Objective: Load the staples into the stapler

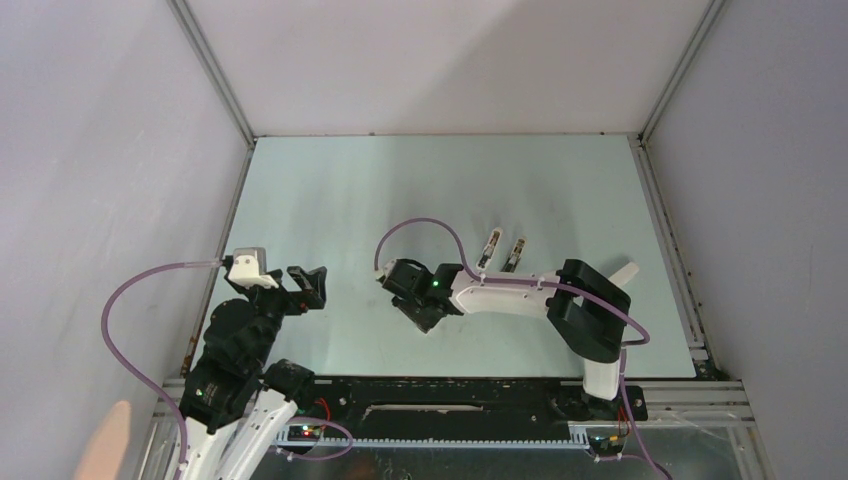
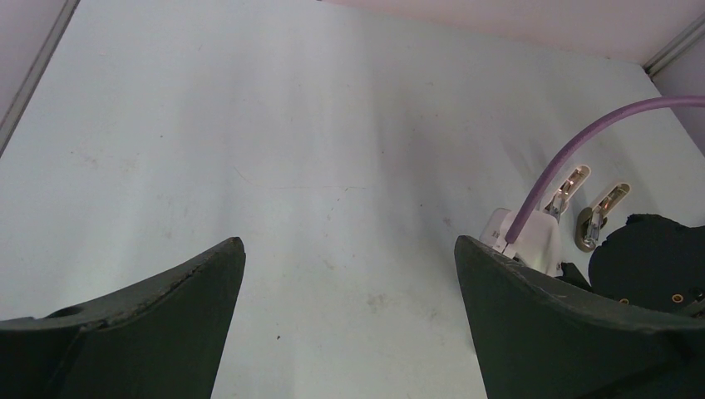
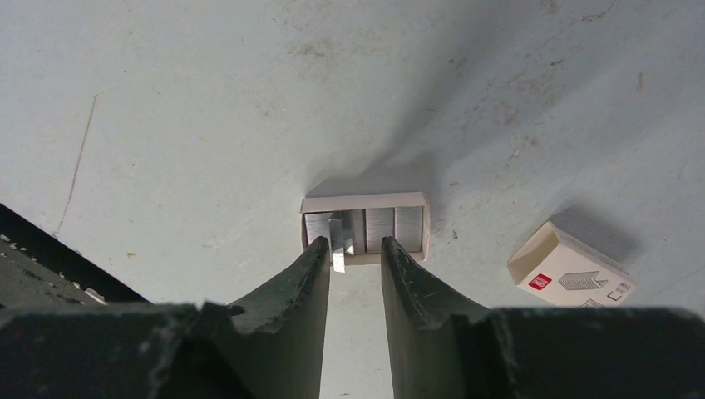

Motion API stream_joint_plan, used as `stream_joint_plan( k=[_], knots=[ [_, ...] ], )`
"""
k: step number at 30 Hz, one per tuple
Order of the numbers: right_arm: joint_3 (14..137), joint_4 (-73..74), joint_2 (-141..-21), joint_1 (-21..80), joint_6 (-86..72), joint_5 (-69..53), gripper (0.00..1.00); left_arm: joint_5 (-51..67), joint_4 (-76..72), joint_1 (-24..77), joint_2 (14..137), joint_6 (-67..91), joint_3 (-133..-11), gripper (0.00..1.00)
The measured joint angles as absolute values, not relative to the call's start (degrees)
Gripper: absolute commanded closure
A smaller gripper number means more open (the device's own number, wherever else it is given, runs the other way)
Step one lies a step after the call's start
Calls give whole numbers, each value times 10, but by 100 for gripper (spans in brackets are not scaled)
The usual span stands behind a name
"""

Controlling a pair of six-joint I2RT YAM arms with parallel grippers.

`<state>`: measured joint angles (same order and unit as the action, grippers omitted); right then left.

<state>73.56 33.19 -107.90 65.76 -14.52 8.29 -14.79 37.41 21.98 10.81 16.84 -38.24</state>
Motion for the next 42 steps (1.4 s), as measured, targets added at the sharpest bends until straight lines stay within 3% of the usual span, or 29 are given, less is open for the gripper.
stream_joint_plan(
  k=[13, 23, 33, 42],
  knots=[
    [736, 319, -1088, 649, -145, 57, 80, -148, 374, 220, 108, 168, -382, 0],
    [723, 297, -1084, 626, -149, 27, 100, -148, 374, 220, 109, 168, -382, 0],
    [667, 262, -1040, 593, -167, -25, 100, -147, 374, 219, 118, 168, -382, 0],
    [538, 168, -903, 528, -223, -110, 100, -143, 374, 216, 131, 164, -382, 0]
  ],
)
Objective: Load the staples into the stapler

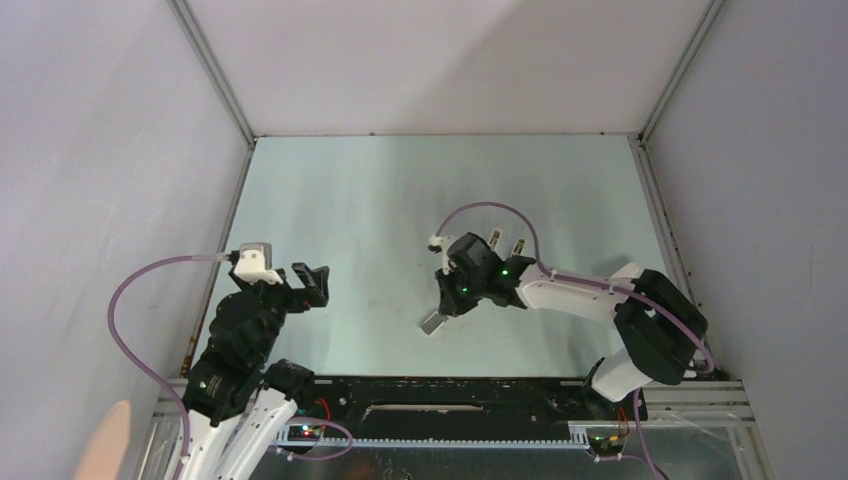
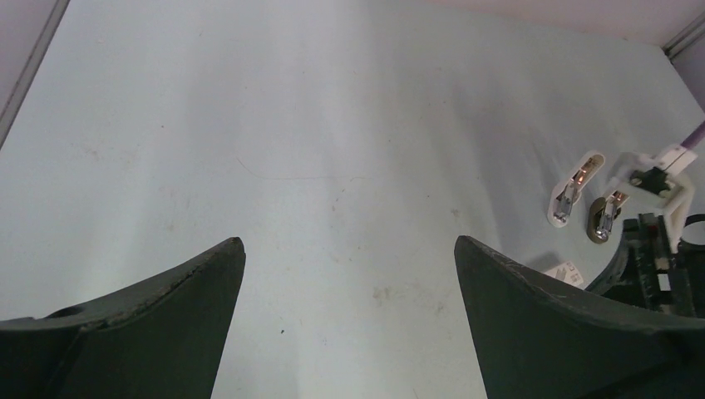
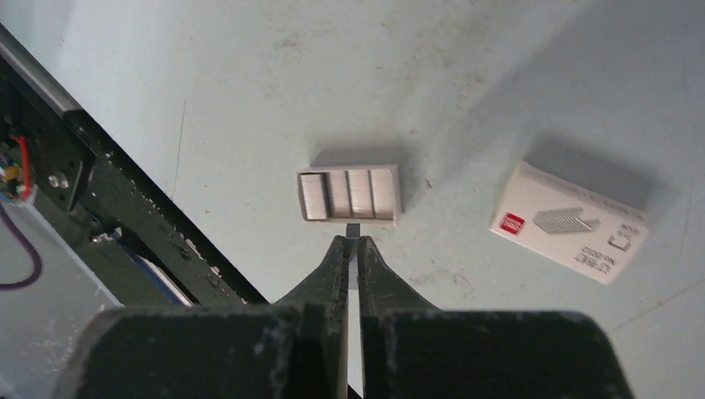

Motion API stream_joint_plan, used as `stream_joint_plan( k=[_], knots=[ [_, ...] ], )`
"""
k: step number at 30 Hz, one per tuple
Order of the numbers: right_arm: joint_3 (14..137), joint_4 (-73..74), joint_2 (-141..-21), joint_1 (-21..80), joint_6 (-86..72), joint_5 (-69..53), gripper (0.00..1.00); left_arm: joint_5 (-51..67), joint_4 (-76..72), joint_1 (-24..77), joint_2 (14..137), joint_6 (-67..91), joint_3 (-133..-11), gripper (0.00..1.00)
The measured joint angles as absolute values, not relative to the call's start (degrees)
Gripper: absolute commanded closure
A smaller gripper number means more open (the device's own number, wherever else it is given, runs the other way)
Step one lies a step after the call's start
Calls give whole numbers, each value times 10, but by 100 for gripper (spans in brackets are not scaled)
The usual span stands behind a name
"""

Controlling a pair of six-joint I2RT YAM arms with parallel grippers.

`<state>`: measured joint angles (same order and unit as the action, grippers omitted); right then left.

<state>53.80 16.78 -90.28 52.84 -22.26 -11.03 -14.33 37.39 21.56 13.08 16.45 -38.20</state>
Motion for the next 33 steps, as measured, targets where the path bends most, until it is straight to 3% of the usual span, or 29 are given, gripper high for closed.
stream_joint_plan(
  k=[17, 33],
  knots=[
    [283, -116, -855, 419, -383, -255, 100, -128, 373, 211, 159, 164, -382, 0],
    [177, -287, -874, 320, -446, -337, 82, -126, 373, 209, 178, 164, -382, 0]
  ],
)
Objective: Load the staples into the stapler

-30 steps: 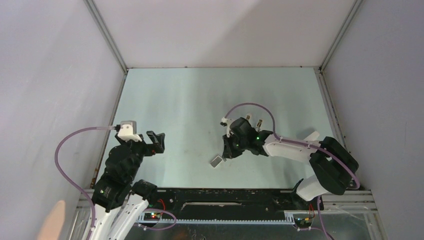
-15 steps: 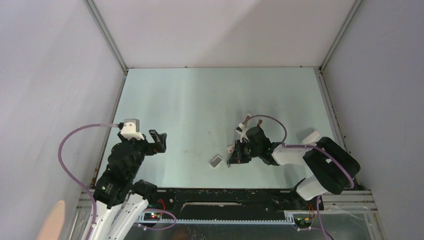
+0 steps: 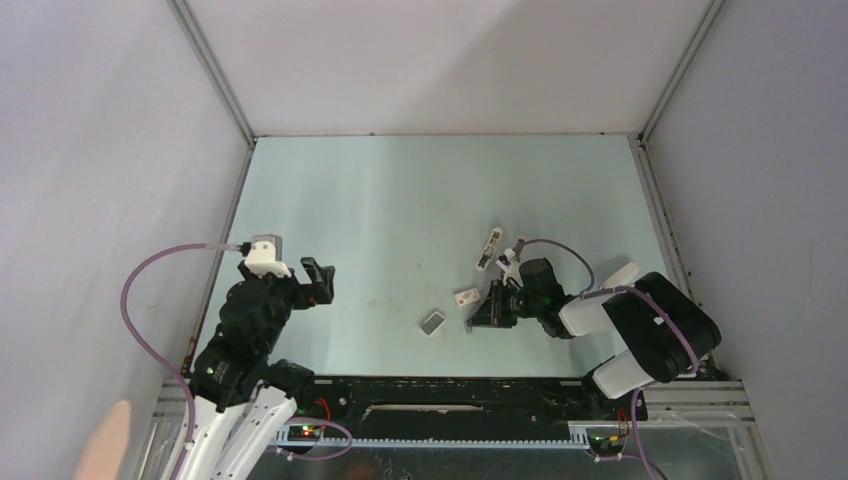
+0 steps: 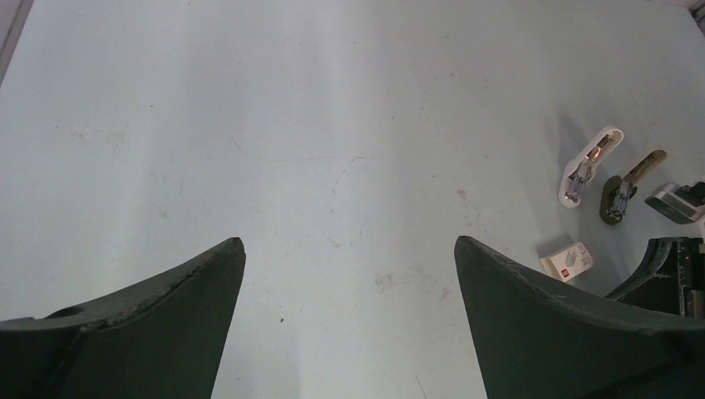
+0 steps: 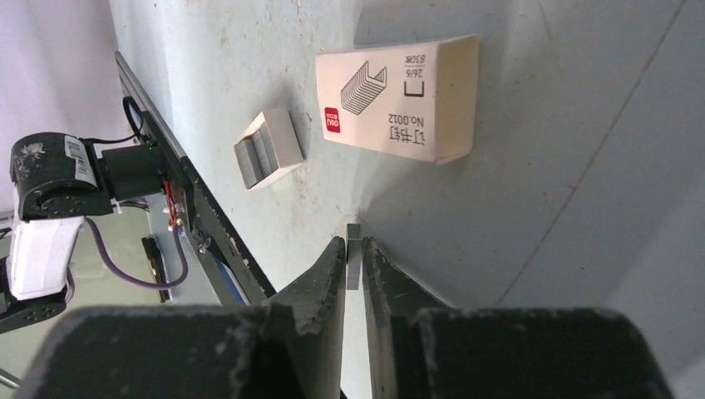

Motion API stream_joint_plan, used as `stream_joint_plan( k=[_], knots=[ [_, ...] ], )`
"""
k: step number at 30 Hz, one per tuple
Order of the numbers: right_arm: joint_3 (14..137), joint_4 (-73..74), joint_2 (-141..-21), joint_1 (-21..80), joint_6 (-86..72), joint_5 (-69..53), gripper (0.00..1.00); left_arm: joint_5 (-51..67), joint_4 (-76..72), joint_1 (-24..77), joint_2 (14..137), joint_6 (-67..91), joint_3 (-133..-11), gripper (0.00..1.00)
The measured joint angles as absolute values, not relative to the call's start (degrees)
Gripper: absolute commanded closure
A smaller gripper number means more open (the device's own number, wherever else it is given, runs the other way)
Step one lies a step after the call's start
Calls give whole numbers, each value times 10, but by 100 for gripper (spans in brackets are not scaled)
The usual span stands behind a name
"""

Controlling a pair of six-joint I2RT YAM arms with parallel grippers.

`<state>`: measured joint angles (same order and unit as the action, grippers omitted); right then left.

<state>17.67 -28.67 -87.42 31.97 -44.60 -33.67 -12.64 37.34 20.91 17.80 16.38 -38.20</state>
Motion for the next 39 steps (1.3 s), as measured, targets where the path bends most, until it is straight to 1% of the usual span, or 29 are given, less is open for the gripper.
stream_joint_plan(
  k=[2, 7, 12, 15, 19, 22, 26, 29, 34, 39],
  knots=[
    [172, -292, -873, 310, -447, -343, 79, -126, 373, 209, 179, 164, -382, 0],
    [170, -255, -839, 304, -442, -328, 66, -127, 373, 208, 180, 164, -382, 0],
    [174, -177, -781, 303, -428, -285, 61, -127, 373, 208, 180, 164, -382, 0],
    [191, -101, -744, 312, -416, -238, 53, -127, 373, 208, 180, 164, -382, 0],
    [232, 15, -698, 338, -396, -145, 38, -127, 373, 208, 180, 164, -382, 0],
    [284, 98, -674, 361, -387, -59, 32, -127, 373, 208, 180, 164, -382, 0],
    [360, 158, -675, 383, -384, 48, 28, -127, 373, 207, 179, 164, -382, 0],
    [407, 168, -701, 392, -383, 111, 26, -127, 373, 207, 177, 164, -382, 0],
    [484, 178, -795, 400, -384, 203, 26, -127, 373, 206, 172, 164, -382, 0],
    [541, 184, -888, 400, -390, 257, 26, -127, 373, 205, 171, 164, -382, 0]
  ],
)
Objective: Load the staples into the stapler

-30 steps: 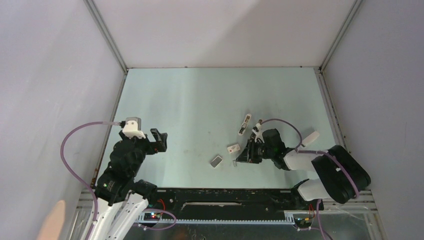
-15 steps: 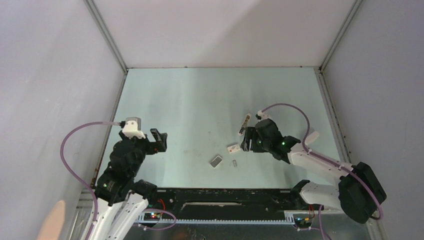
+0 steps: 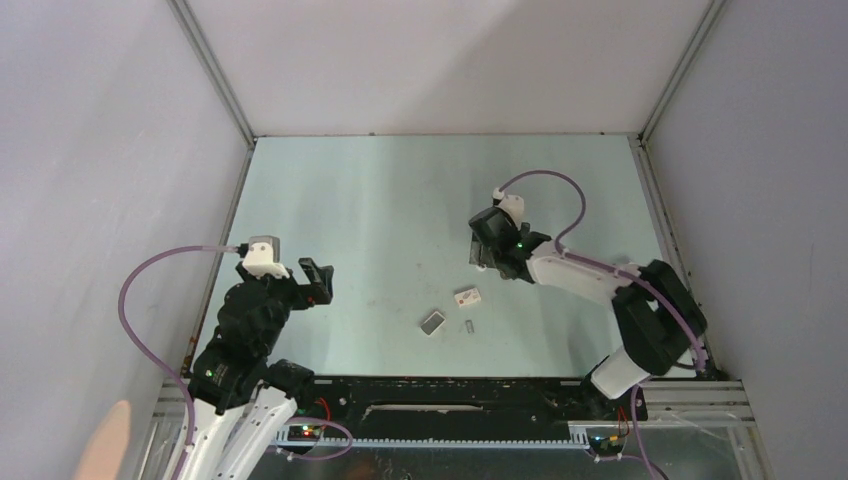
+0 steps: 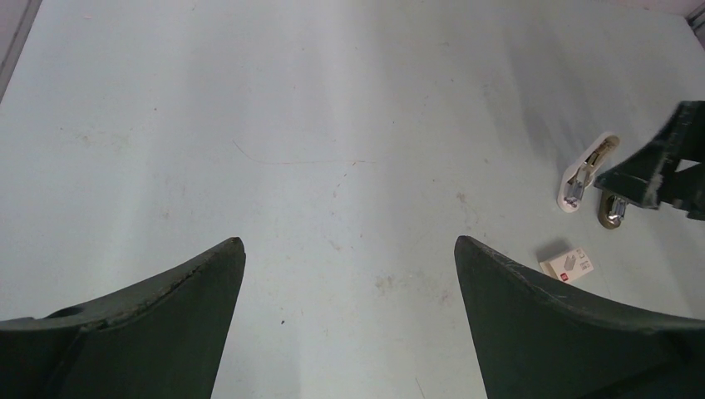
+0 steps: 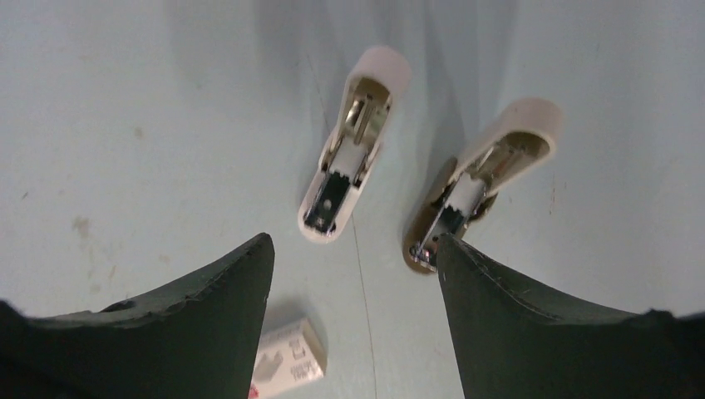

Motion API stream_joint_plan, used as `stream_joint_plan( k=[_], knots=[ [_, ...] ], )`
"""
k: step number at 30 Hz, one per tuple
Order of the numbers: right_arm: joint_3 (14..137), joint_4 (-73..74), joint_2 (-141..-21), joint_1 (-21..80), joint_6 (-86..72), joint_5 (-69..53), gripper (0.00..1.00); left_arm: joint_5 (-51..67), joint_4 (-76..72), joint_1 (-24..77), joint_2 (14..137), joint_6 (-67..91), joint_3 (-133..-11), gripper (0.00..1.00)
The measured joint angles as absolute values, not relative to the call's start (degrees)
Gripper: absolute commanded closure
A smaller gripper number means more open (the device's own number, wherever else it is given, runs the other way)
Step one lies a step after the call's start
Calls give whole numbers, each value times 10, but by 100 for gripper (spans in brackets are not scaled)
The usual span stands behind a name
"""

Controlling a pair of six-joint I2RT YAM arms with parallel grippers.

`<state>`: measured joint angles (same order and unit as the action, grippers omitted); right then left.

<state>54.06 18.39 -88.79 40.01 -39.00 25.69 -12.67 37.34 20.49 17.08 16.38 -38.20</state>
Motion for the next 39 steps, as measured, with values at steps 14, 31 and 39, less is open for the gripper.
stream_joint_plan(
  k=[14, 31, 39],
  knots=[
    [635, 190, -1055, 382, -425, 298, 37, -120, 373, 204, 167, 164, -382, 0],
    [642, 131, -1085, 404, -360, 234, 68, -117, 373, 201, 167, 164, -382, 0],
    [642, 77, -1089, 478, -251, 130, 74, -117, 373, 201, 167, 164, -382, 0]
  ],
)
